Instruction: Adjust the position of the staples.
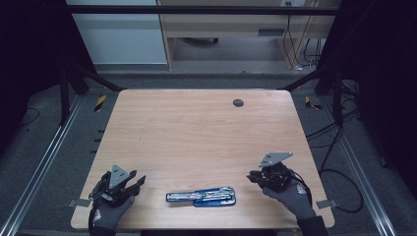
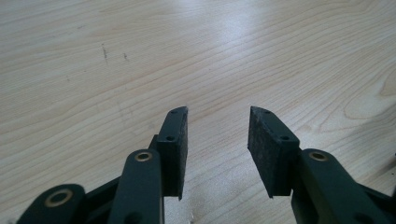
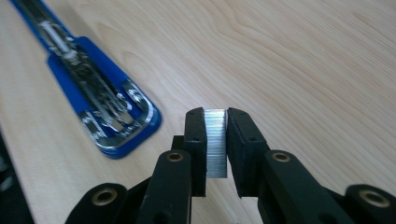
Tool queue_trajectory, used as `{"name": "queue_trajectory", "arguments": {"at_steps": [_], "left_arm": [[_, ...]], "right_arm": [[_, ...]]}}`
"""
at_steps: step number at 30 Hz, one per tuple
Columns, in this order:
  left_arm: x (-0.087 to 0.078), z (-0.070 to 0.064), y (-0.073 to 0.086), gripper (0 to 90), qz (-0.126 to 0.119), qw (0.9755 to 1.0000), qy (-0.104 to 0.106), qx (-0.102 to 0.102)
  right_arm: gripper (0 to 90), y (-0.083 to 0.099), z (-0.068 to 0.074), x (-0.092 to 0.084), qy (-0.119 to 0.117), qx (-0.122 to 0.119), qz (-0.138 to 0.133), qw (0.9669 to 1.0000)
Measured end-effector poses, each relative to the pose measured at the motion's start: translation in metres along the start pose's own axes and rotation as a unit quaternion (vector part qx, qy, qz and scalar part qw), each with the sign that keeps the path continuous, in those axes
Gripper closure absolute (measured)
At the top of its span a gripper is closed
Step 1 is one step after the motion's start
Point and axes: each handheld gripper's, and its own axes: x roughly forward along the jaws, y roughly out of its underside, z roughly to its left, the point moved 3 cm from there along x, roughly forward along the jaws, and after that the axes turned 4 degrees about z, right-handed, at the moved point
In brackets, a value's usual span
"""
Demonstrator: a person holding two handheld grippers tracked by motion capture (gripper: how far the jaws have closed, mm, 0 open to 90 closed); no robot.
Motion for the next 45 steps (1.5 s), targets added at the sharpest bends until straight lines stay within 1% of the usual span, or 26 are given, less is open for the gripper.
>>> {"name": "queue_trajectory", "arguments": {"at_steps": [2, 3, 7, 9, 10, 11, 13, 18, 20, 22, 25, 27, 32, 33, 35, 36, 37, 39, 41, 42, 45], "left_arm": [[0.0, 0.0, 0.0, 58.2, 0.0, 1.0, 0.0, 0.0], [0.0, 0.0, 0.0, 58.3, 0.0, 1.0, 0.0, 0.0], [0.0, 0.0, 0.0, 58.2, 0.0, 1.0, 0.0, 0.0], [0.0, 0.0, 0.0, 58.2, 0.0, 1.0, 0.001, 0.0], [0.0, 0.0, 0.0, 58.3, 0.0, 1.0, 0.0, 0.001], [0.0, 0.0, 0.0, 58.2, 0.0, 1.0, 0.0, 0.0], [0.0, 0.0, 0.0, 58.2, 0.0, 1.0, 0.001, -0.001], [0.001, 0.0, 0.0, 58.2, 0.001, 1.0, 0.001, -0.001], [0.001, 0.0, 0.0, 58.3, 0.0, 1.0, 0.002, -0.001], [0.001, 0.0, 0.0, 58.2, 0.001, 1.0, 0.002, -0.001], [0.001, 0.0, 0.0, 58.2, 0.001, 1.0, 0.002, 0.0], [0.001, 0.0, 0.0, 58.3, 0.0, 1.0, 0.002, 0.0], [0.001, 0.0, 0.0, 58.2, 0.0, 1.0, 0.002, 0.0], [0.001, 0.0, 0.0, 58.3, 0.001, 1.0, 0.002, 0.0], [0.001, 0.0, 0.0, 58.2, 0.001, 1.0, 0.002, 0.0], [0.001, 0.0, 0.0, 58.3, 0.001, 1.0, 0.002, 0.0], [0.001, 0.0, 0.0, 58.3, 0.001, 1.0, 0.002, 0.0], [0.001, 0.0, 0.0, 58.2, 0.001, 1.0, 0.002, 0.0], [0.001, 0.0, 0.0, 58.2, 0.001, 1.0, 0.002, 0.0], [0.001, 0.0, 0.0, 58.2, 0.001, 1.0, 0.002, 0.0], [0.001, 0.0, 0.0, 58.2, 0.001, 1.0, 0.001, 0.0]], "right_arm": [[78.9, -0.005, 0.003, 0.001, -0.013, -0.011, -0.002, 0.9999], [78.8, -0.008, 0.005, 0.002, -0.019, -0.02, 0.0, 0.9996], [78.8, -0.018, 0.012, 0.004, -0.042, -0.043, -0.004, 0.9982], [78.8, -0.024, 0.015, 0.004, -0.056, -0.058, -0.01, 0.9967], [78.8, -0.027, 0.016, 0.003, -0.06, -0.065, -0.009, 0.996], [78.8, -0.029, 0.017, 0.003, -0.061, -0.068, -0.01, 0.9957], [78.8, -0.034, 0.019, 0.002, -0.073, -0.079, -0.011, 0.9942], [78.8, -0.045, 0.024, 0.002, -0.099, -0.109, -0.001, 0.9891], [78.8, -0.048, 0.025, 0.003, -0.102, -0.121, 0.007, 0.9874], [78.8, -0.051, 0.026, 0.004, -0.109, -0.13, 0.008, 0.9855], [78.8, -0.054, 0.026, 0.004, -0.119, -0.135, 0.009, 0.9836], [78.8, -0.055, 0.027, 0.005, -0.13, -0.14, 0.007, 0.9815], [78.8, -0.057, 0.029, 0.008, -0.138, -0.163, 0.012, 0.9769], [78.8, -0.057, 0.03, 0.008, -0.138, -0.165, 0.014, 0.9765], [78.8, -0.058, 0.03, 0.008, -0.145, -0.173, 0.012, 0.9741], [78.8, -0.059, 0.03, 0.008, -0.147, -0.173, 0.013, 0.9738], [78.8, -0.061, 0.031, 0.008, -0.151, -0.178, 0.014, 0.9723], [78.8, -0.062, 0.032, 0.009, -0.154, -0.183, 0.017, 0.9707], [78.8, -0.064, 0.035, 0.011, -0.155, -0.191, 0.026, 0.9689], [78.8, -0.064, 0.035, 0.012, -0.158, -0.196, 0.026, 0.9676], [78.8, -0.064, 0.038, 0.015, -0.162, -0.201, 0.037, 0.9653]]}}
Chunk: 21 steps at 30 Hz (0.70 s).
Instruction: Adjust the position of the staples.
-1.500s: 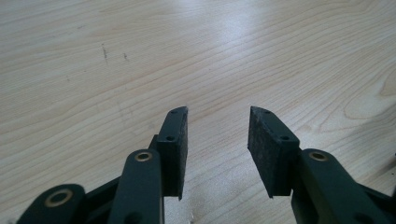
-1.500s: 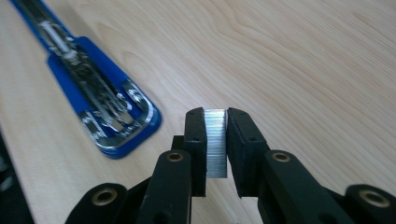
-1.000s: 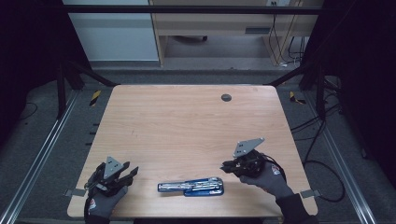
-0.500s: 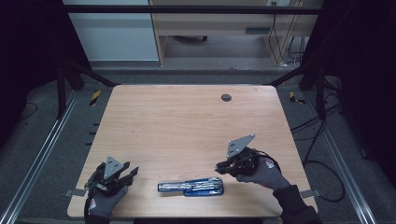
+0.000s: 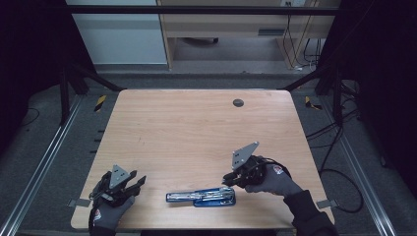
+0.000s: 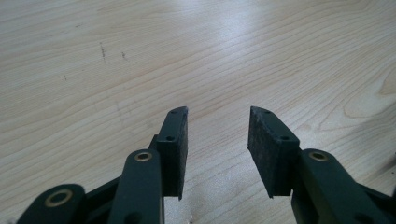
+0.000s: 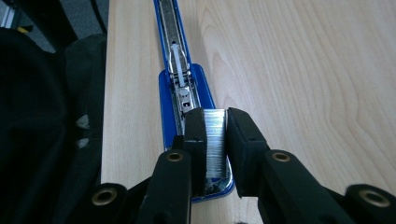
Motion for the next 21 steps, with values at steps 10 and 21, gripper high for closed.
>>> {"name": "queue_trajectory", "arguments": {"at_steps": [10, 21], "left_arm": [[0.001, 0.0, 0.0, 58.3, 0.002, 1.0, -0.001, 0.002], [0.001, 0.0, 0.0, 58.3, 0.003, 1.0, -0.001, 0.002]], "right_arm": [[78.8, 0.006, -0.001, 0.014, -0.02, -0.014, 0.012, 0.9996], [78.8, 0.011, 0.0, 0.028, -0.032, -0.027, 0.028, 0.9987]]}}
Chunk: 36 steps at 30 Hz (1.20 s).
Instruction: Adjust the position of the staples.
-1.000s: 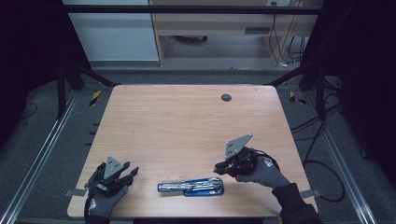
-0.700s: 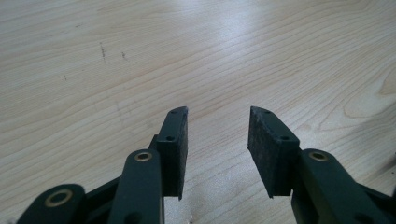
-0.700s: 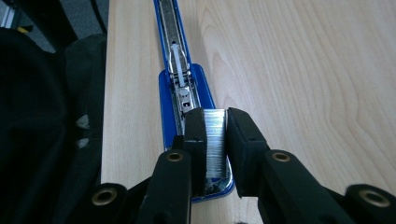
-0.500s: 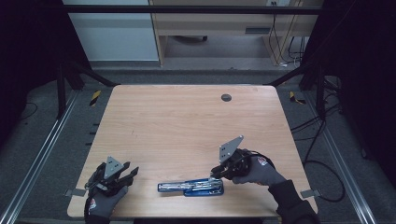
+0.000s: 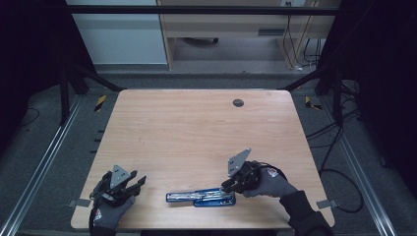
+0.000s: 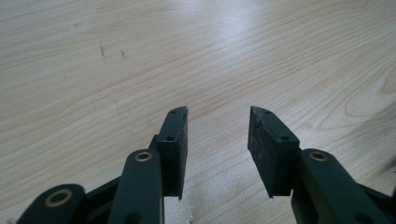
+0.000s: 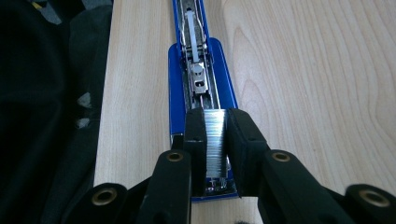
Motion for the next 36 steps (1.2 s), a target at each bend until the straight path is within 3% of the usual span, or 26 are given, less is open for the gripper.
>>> {"name": "queue_trajectory", "arguments": {"at_steps": [14, 36], "left_arm": [[0.0004, 0.0003, 0.0001, 58.2, 0.001, 1.0, -0.001, 0.001], [0.001, 0.0003, 0.0002, 58.3, 0.003, 1.0, 0.0, 0.002]], "right_arm": [[78.8, 0.0027, -0.0013, 0.0043, -0.005, -0.005, 0.019, 0.9998], [78.9, 0.0016, -0.0009, 0.0059, -0.017, -0.024, 0.022, 0.9993]]}}
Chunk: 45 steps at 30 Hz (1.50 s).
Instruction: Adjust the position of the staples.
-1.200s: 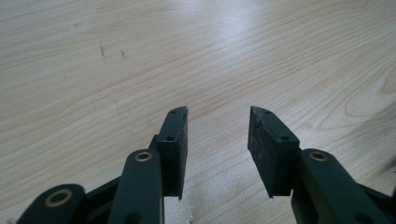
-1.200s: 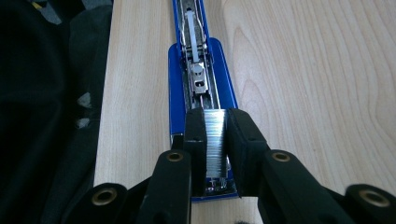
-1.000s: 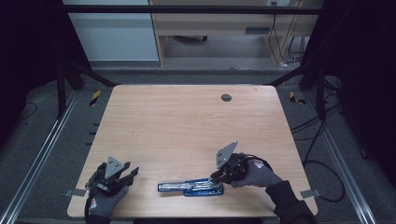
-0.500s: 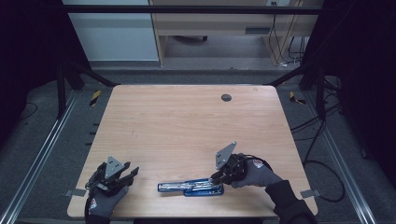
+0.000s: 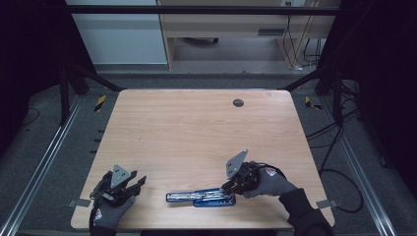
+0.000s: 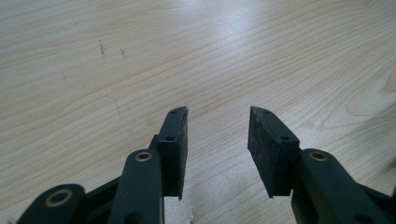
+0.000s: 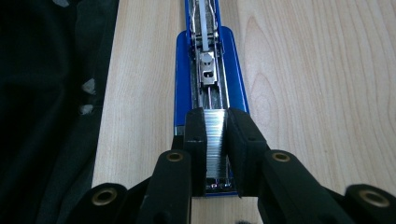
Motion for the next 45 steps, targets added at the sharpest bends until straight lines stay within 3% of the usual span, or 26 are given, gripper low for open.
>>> {"name": "queue_trajectory", "arguments": {"at_steps": [12, 38, 45], "left_arm": [[0.0003, 0.0002, 0.0, 58.3, -0.001, 1.0, 0.0, -0.002], [0.0005, 0.0002, 0.0001, 58.3, 0.0, 1.0, 0.0, -0.001], [0.0008, 0.0003, 0.0002, 58.3, 0.001, 1.0, 0.0, -0.002]], "right_arm": [[78.9, 0.0009, -0.0005, 0.0034, -0.004, -0.004, 0.012, 0.9999], [78.8, -0.0021, -0.0007, -0.0007, -0.001, -0.015, 0.004, 0.9999], [78.9, 0.0007, -0.0012, 0.0004, -0.001, -0.009, 0.013, 0.9999]]}}
